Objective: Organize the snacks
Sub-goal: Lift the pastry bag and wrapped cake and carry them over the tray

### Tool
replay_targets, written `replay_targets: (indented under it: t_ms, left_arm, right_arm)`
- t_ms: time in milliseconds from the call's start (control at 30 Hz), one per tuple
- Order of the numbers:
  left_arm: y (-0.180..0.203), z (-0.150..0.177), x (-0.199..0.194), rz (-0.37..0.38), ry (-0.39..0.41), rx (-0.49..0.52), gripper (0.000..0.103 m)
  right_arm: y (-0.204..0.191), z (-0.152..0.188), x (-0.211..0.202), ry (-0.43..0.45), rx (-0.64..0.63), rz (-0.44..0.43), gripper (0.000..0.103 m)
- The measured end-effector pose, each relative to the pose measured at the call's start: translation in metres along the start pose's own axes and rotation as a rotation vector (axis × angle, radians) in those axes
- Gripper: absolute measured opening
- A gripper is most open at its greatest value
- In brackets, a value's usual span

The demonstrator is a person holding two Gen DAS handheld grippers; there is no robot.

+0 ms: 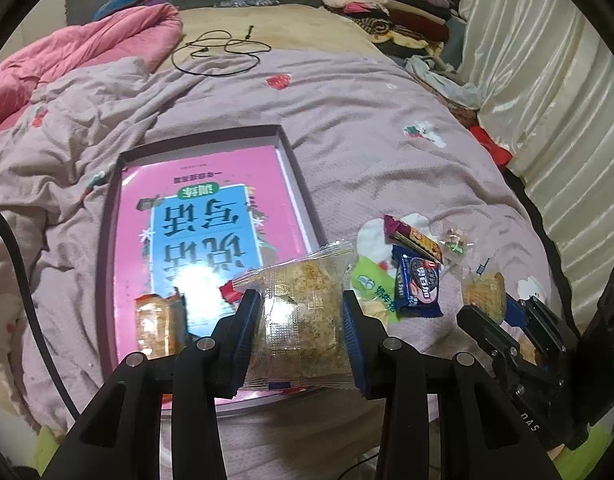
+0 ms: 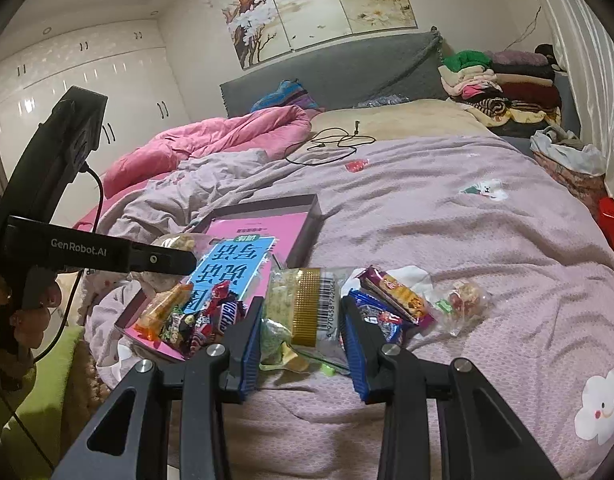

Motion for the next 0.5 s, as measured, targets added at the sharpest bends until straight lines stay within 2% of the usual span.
replay_targets:
  t_ms: [500]
  left_arm:
    - [-0.040, 0.008, -0.024, -0.019, 0.037, -0.076, 0.042]
  right_arm:
    - [-0.040, -0.002, 0.003, -0.017, -0.063, -0.050, 0.037]
Point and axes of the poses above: each gripper's, at about its wrist camera, not at the fingertips, and x roughly the way its jaws point, y to its right, z to its underside, the point moved 6 cm from there along x, roughly the way its jaws point, and after that the axes turned 3 degrees about -y, right-handed, at the moved point
